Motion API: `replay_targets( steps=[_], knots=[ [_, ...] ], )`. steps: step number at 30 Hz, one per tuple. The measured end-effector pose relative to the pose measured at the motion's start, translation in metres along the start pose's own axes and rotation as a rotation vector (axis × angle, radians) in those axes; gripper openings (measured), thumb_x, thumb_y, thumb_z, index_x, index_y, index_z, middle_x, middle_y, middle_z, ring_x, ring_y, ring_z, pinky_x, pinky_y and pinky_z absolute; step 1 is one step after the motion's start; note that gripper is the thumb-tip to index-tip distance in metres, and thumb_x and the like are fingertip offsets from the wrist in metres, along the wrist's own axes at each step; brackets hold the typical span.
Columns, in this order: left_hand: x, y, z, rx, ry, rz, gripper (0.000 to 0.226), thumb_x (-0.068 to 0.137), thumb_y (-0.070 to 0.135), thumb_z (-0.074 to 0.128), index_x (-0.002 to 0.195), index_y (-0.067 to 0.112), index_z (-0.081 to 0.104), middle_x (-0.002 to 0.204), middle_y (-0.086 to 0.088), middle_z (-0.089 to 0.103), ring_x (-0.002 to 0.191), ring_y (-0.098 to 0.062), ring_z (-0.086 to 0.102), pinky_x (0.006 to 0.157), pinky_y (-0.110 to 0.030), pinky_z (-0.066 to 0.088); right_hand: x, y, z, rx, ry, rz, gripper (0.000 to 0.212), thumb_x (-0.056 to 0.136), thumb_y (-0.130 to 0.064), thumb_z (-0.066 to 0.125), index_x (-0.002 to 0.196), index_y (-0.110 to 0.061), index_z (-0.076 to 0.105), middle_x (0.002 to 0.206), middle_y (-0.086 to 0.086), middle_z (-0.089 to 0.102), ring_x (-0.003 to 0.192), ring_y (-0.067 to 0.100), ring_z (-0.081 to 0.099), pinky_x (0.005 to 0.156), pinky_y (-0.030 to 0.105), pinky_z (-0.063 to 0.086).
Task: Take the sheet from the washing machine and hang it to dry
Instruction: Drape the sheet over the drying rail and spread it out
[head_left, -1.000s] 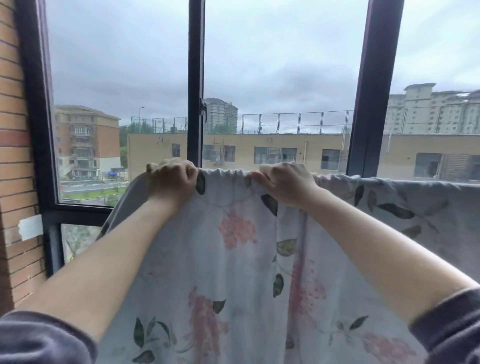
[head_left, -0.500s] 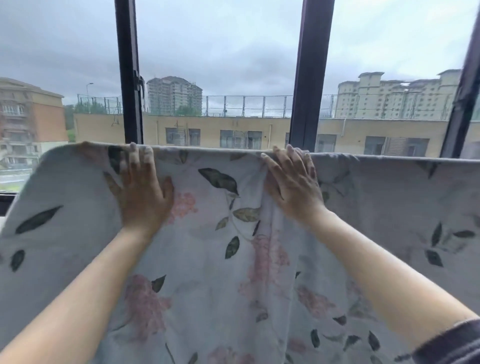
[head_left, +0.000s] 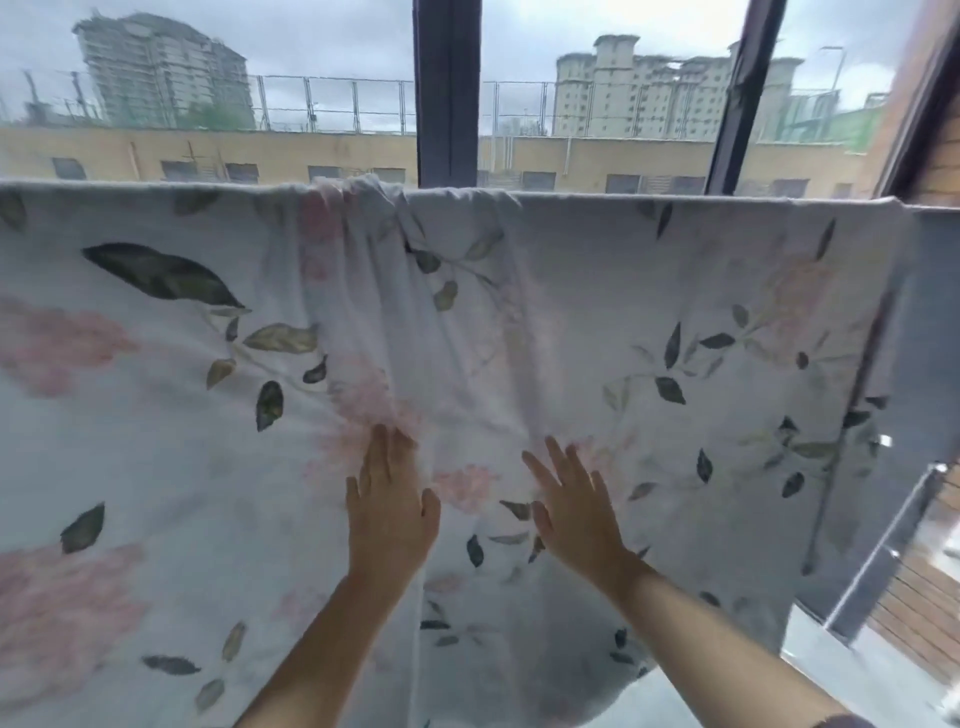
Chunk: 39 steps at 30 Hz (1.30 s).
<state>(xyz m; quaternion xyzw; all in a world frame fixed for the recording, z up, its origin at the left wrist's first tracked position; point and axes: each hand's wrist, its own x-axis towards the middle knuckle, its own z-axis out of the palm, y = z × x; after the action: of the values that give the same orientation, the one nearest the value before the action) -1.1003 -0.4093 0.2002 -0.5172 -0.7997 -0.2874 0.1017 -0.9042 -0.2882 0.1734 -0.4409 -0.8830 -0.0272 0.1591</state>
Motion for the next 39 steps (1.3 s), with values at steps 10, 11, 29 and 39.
replay_targets(
  steps=[10,11,29,39],
  knots=[
    [-0.002,0.173,0.101,-0.273,-0.097,0.131,0.071,0.083,0.033,0.044,0.148,0.013,0.024,0.157,-0.011,0.013,0.138,-0.029,0.031,0.105,-0.047,0.038,-0.038,0.19,-0.035,0.09,-0.07,0.213,0.06,0.1,-0.034,0.034,0.151,-0.032,0.004,0.16,-0.003,-0.004,0.147,0.023,0.003,0.117,0.045,0.019],
    [-0.003,0.202,0.116,-0.294,-0.08,0.129,0.07,0.083,0.032,0.045,0.147,0.012,0.026,0.156,-0.012,0.016,0.138,-0.029,0.03,0.105,-0.047,0.038,-0.043,0.223,-0.041,0.102,-0.087,0.225,0.059,0.1,-0.034,0.034,0.151,-0.032,0.005,0.16,-0.004,-0.004,0.147,0.022,0.003,0.116,0.044,0.019],
    [0.119,0.538,0.252,-0.198,0.027,0.487,0.032,0.08,0.012,0.063,0.111,0.007,0.063,0.127,-0.013,0.056,0.116,-0.03,0.054,0.094,-0.039,0.047,0.032,0.603,-0.105,0.784,0.097,0.755,0.044,0.096,-0.026,0.045,0.137,-0.01,0.04,0.13,0.01,0.052,0.114,0.027,0.051,0.077,0.027,0.038],
    [0.221,0.647,0.276,-0.079,0.254,0.671,0.017,0.078,0.01,0.057,0.092,0.012,0.065,0.099,-0.005,0.066,0.09,-0.023,0.061,0.082,-0.038,0.052,0.142,0.698,-0.086,1.384,-0.229,0.854,0.056,0.097,-0.053,0.034,0.14,-0.02,0.034,0.128,0.014,0.05,0.114,0.029,0.049,0.099,0.048,0.038]
  ],
)
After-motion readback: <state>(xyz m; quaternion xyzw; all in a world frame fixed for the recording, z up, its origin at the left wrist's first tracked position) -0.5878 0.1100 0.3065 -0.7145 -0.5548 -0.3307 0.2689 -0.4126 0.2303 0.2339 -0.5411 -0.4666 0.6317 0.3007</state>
